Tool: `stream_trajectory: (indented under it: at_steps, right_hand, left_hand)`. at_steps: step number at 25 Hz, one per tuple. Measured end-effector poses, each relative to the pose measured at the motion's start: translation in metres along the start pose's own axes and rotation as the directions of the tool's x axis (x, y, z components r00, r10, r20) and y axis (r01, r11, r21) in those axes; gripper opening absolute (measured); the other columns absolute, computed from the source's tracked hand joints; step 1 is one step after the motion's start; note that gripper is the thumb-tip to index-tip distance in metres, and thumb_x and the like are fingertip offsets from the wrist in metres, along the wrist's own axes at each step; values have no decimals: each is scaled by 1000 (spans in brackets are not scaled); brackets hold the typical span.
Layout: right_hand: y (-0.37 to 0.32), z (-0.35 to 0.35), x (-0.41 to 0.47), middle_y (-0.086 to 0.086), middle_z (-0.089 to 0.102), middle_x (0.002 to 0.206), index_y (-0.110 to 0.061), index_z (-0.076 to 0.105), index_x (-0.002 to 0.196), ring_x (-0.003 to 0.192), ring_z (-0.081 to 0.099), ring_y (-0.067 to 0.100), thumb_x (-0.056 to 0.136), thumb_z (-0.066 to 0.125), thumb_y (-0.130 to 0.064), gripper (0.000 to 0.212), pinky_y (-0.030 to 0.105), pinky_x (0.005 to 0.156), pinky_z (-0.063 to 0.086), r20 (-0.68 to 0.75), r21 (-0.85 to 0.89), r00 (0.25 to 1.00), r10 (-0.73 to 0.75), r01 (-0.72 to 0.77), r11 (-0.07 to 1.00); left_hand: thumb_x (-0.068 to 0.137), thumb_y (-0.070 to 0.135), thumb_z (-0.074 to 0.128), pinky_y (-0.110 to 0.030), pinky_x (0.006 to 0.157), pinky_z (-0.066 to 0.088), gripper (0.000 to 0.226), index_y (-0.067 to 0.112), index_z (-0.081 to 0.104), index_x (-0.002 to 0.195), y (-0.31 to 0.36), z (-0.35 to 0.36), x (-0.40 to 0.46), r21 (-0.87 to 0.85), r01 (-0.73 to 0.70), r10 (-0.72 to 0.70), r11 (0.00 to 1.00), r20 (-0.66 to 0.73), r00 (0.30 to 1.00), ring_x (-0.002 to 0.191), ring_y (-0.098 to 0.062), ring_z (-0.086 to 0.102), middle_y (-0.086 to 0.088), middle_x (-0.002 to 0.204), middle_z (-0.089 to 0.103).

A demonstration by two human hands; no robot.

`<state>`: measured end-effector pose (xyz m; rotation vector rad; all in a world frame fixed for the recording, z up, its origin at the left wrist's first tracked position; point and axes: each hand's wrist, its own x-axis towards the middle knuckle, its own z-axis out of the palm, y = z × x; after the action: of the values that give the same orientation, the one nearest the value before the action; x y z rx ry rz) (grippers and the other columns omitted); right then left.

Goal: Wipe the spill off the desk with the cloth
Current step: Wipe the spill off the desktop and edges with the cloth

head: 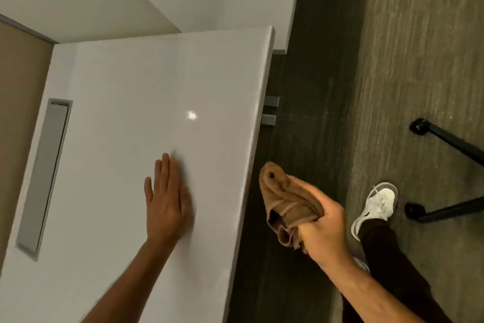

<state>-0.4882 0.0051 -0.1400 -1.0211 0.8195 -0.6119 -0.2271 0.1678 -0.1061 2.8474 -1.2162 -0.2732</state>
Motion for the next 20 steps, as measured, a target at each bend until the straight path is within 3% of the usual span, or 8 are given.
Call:
stream_trajectory:
  at_steps: [2, 4, 6, 9, 14, 20]
  right_hand:
    - [8, -11, -7, -5, 75, 118, -29, 70, 122, 112, 70, 12, 87, 69, 5, 49, 22, 91, 57, -108, 180, 982, 155, -134, 974]
    - [13, -8, -15, -4, 74, 120, -26, 68, 127, 114, 69, 13, 90, 66, 4, 48, 20, 89, 56, -92, 258, 969, 228, -198, 946]
    - [14, 7, -23, -6, 71, 128, -25, 62, 136, 122, 65, 11, 92, 64, 2, 51, 20, 95, 53, -27, 284, 962, 271, -252, 925]
    - [11, 32, -21, -11, 63, 139, -25, 54, 143, 131, 57, 6, 94, 64, -4, 54, 20, 106, 46, -20, 296, 960, 278, -260, 919]
    - [-2, 68, 6, -25, 51, 147, -44, 46, 143, 137, 46, -5, 94, 64, -3, 66, 19, 112, 39, -59, 219, 974, 218, -201, 955]
    - [2, 82, 12, -24, 36, 158, -38, 34, 152, 146, 32, -4, 92, 67, -5, 76, 38, 120, 34, -81, -5, 984, 157, -158, 987]
  left_hand:
    - [107, 32, 23, -44, 132, -3, 64, 15, 12, 168, 16, -3, 7, -102, -66, 69, 993, 31, 997, 164, -14, -1, 4, 177, 4]
    - [108, 30, 27, -41, 132, -1, 63, 13, 14, 167, 42, -2, 14, -211, -192, 205, 958, 39, 978, 164, -16, 3, 2, 177, 7]
    - [108, 30, 30, -37, 132, -1, 63, 10, 18, 167, 70, 0, 31, -254, -289, 309, 923, 40, 950, 164, -17, 5, 0, 176, 11]
    - [108, 27, 32, -35, 132, 0, 62, 8, 21, 166, 100, 0, 66, -248, -332, 351, 910, 35, 936, 164, -15, 5, -3, 176, 14]
    - [107, 28, 31, -46, 132, 4, 64, 7, 17, 166, 118, 4, 91, -212, -347, 363, 914, 42, 931, 164, -19, 4, -5, 176, 9]
    - [107, 32, 28, -32, 132, -2, 64, 12, 16, 167, 119, 7, 91, -198, -325, 337, 925, 31, 941, 164, -13, 1, -1, 177, 7]
